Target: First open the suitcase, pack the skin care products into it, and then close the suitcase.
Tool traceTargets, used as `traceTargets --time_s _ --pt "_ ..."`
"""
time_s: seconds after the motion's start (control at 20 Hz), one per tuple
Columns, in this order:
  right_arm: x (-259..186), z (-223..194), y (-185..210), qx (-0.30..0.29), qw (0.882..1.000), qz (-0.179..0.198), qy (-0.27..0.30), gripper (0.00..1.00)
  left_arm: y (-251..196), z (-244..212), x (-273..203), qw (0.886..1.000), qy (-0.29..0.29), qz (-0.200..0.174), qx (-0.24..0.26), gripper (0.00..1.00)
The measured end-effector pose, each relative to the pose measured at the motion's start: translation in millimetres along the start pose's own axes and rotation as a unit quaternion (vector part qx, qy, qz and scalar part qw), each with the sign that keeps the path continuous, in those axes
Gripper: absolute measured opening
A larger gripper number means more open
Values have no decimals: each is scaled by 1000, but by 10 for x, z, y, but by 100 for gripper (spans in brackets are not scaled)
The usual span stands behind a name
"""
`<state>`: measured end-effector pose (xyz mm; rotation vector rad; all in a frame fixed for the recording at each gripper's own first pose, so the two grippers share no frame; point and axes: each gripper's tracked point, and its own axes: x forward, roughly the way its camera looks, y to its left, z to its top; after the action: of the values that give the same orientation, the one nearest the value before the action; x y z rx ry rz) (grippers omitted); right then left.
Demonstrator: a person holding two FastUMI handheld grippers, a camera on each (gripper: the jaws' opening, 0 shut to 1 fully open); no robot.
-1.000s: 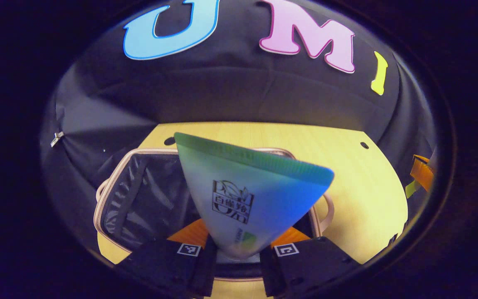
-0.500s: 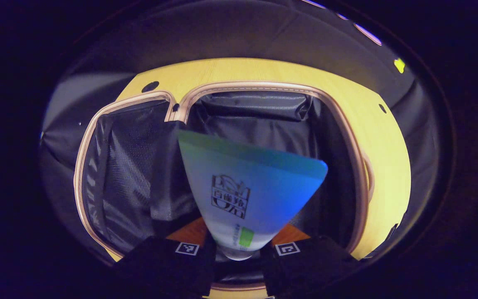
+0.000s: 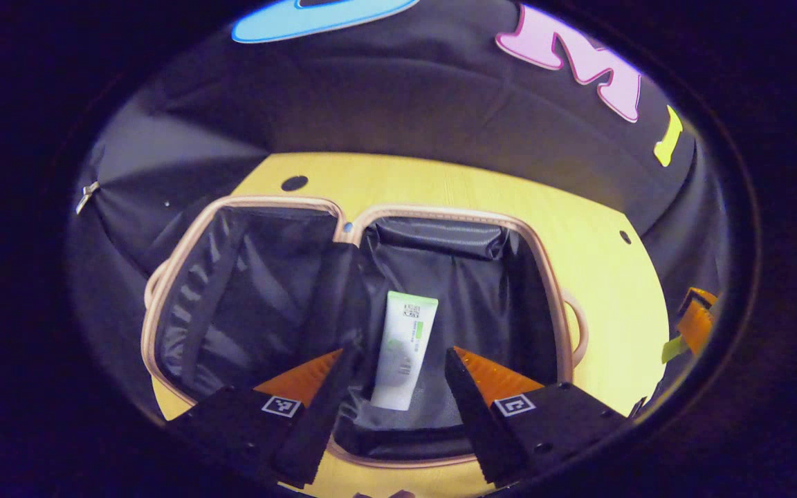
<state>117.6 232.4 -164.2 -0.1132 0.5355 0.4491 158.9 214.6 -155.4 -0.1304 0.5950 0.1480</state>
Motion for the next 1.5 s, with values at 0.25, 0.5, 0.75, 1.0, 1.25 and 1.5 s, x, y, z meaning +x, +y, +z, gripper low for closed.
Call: traceTargets --time_s 0.25,0.5,0.75,1.0,1.25,1.5 --pt "544 -279 445 9 997 29 69 23 591 -129 -708 998 -50 24 -38 85" --pt "1219 -827 761 43 983 19 175 23 930 -388 -1054 994 -69 31 -77 85" --pt "1469 -1231 647 63 961 -51 265 19 1283 -673 -1276 992 -62 58 -91 86" --pt "1355 -957 608 57 971 -68 221 70 1630 -807 -1368 987 -70 89 -112 86" --pt "754 -505 658 50 990 -41 124 98 2269 -613 -1227 979 -89 138 -119 86" --pt "-184 -239 241 -37 997 -59 43 98 2930 -150 -786 966 -91 141 -198 87"
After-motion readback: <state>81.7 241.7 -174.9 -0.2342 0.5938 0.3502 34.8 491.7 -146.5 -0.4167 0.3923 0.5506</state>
